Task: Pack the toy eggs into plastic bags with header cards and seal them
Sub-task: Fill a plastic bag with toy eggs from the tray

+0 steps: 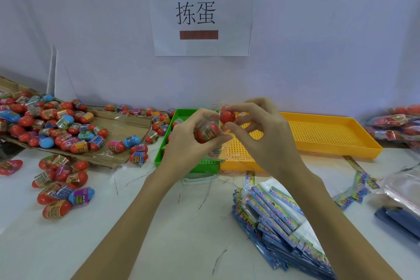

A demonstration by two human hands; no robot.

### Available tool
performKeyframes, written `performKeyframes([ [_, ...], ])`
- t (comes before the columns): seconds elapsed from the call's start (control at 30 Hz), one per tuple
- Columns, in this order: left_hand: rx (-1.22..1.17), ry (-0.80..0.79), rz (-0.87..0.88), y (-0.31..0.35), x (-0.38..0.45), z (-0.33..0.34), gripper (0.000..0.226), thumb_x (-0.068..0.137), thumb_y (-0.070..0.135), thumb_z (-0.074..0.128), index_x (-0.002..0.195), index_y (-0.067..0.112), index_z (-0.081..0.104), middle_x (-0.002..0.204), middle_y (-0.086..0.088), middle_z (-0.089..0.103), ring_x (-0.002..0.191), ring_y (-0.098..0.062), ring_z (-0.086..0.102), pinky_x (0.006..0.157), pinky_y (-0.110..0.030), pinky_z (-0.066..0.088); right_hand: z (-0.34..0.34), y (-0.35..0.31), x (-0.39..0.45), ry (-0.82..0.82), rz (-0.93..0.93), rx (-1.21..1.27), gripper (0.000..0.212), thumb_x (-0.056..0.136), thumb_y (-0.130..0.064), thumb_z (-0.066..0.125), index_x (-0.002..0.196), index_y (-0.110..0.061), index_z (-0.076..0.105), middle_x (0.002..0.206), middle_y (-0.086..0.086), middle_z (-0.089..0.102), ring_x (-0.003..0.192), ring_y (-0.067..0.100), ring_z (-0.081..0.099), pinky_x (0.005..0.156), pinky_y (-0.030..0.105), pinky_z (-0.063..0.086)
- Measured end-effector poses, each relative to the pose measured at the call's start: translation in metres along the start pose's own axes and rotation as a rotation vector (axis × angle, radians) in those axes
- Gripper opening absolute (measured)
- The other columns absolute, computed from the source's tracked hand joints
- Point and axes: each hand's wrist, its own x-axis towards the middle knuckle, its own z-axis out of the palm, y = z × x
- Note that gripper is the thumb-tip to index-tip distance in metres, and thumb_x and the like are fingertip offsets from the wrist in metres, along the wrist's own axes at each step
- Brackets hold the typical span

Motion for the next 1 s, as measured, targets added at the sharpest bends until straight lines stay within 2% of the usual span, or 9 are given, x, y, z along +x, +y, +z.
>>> performKeyframes([
  [0.13, 0.013, -0.001, 0.013, -0.0019, 0.0005, 0.0006, 0.049, 0.081, 0.042, 0.083, 0.121, 0.019, 0.067, 0.109, 0.016, 0.073, 0.103, -0.001, 0.070, 0.089, -0.014, 0.053, 0.0020, 0.0029, -0.0014, -0.021, -0.059, -0.047, 0.025, 0.097, -0.018, 0.072, 0.122, -0.017, 0.072, 0.101, -0.007, 0.067, 0.086, 0.004, 0.066, 0.066, 0.022, 0.054],
  [0.23, 0.026, 0.012, 0.028, -0.0010, 0.0009, 0.0007, 0.051, 0.081, 0.046, 0.081, 0.122, 0.019, 0.066, 0.111, 0.013, 0.073, 0.101, -0.004, 0.071, 0.086, -0.014, 0.053, 0.0028, 0.0025, -0.0027, -0.038, -0.068, -0.075, 0.028, 0.099, -0.020, 0.069, 0.127, -0.018, 0.068, 0.103, -0.006, 0.071, 0.085, 0.010, 0.066, 0.068, 0.024, 0.052],
  [0.4, 0.036, 0.000, 0.051, -0.0003, -0.0009, 0.0005, 0.050, 0.083, 0.044, 0.079, 0.124, 0.019, 0.065, 0.111, 0.011, 0.073, 0.096, -0.004, 0.072, 0.082, -0.019, 0.058, 0.0029, 0.0012, -0.0043, -0.062, -0.078, -0.127, 0.027, 0.098, -0.022, 0.070, 0.125, -0.016, 0.068, 0.106, -0.005, 0.072, 0.078, -0.002, 0.059, 0.078, 0.010, 0.047],
  [0.5, 0.059, 0.013, 0.057, -0.0028, -0.0002, 0.0006, 0.054, 0.081, 0.047, 0.080, 0.125, 0.020, 0.064, 0.112, 0.009, 0.072, 0.095, -0.006, 0.073, 0.082, -0.023, 0.060, 0.0024, 0.0009, -0.0050, -0.066, -0.065, -0.134, 0.022, 0.097, -0.015, 0.070, 0.119, -0.013, 0.071, 0.109, 0.000, 0.073, 0.078, -0.007, 0.057, 0.086, -0.004, 0.034],
  [0.57, 0.072, 0.018, 0.053, -0.0035, -0.0002, 0.0002, 0.054, 0.080, 0.050, 0.080, 0.124, 0.023, 0.064, 0.113, 0.007, 0.072, 0.095, -0.008, 0.073, 0.082, -0.026, 0.061, 0.0042, -0.0001, -0.0054, -0.083, -0.053, -0.126, 0.019, 0.099, -0.013, 0.068, 0.117, -0.015, 0.072, 0.114, 0.001, 0.071, 0.081, 0.002, 0.059, 0.084, -0.003, 0.036],
  [0.7, 0.054, 0.028, 0.046, -0.0017, -0.0005, 0.0002, 0.052, 0.080, 0.050, 0.081, 0.123, 0.026, 0.064, 0.109, 0.014, 0.071, 0.096, -0.006, 0.072, 0.080, -0.021, 0.060, 0.0086, -0.0013, -0.0052, -0.092, 0.035, -0.063, 0.019, 0.101, -0.017, 0.065, 0.118, -0.022, 0.072, 0.118, -0.001, 0.059, 0.095, 0.003, 0.060, 0.079, 0.010, 0.050],
  [0.8, 0.020, 0.016, 0.029, -0.0009, -0.0003, 0.0011, 0.052, 0.080, 0.045, 0.082, 0.124, 0.023, 0.065, 0.113, 0.018, 0.070, 0.101, -0.002, 0.071, 0.084, -0.012, 0.053, 0.0088, -0.0004, -0.0049, -0.072, 0.005, -0.081, 0.021, 0.100, -0.016, 0.065, 0.120, -0.017, 0.073, 0.115, 0.000, 0.067, 0.094, 0.004, 0.061, 0.077, 0.014, 0.051],
  [0.93, 0.003, -0.004, -0.012, -0.0010, -0.0008, 0.0027, 0.053, 0.081, 0.041, 0.085, 0.126, 0.022, 0.065, 0.118, 0.014, 0.070, 0.103, -0.005, 0.071, 0.085, -0.017, 0.056, 0.0078, 0.0007, -0.0068, 0.001, -0.028, -0.163, 0.018, 0.097, -0.012, 0.070, 0.115, -0.009, 0.072, 0.100, -0.002, 0.072, 0.079, -0.016, 0.054, 0.090, -0.006, 0.029],
  [1.0, 0.001, -0.014, -0.014, 0.0000, -0.0006, 0.0031, 0.052, 0.082, 0.040, 0.084, 0.127, 0.022, 0.065, 0.119, 0.011, 0.070, 0.103, -0.005, 0.071, 0.083, -0.015, 0.056, 0.0074, 0.0027, -0.0069, -0.036, -0.013, -0.141, 0.019, 0.097, -0.015, 0.070, 0.115, -0.010, 0.072, 0.101, -0.003, 0.072, 0.078, -0.016, 0.055, 0.086, -0.004, 0.033],
])
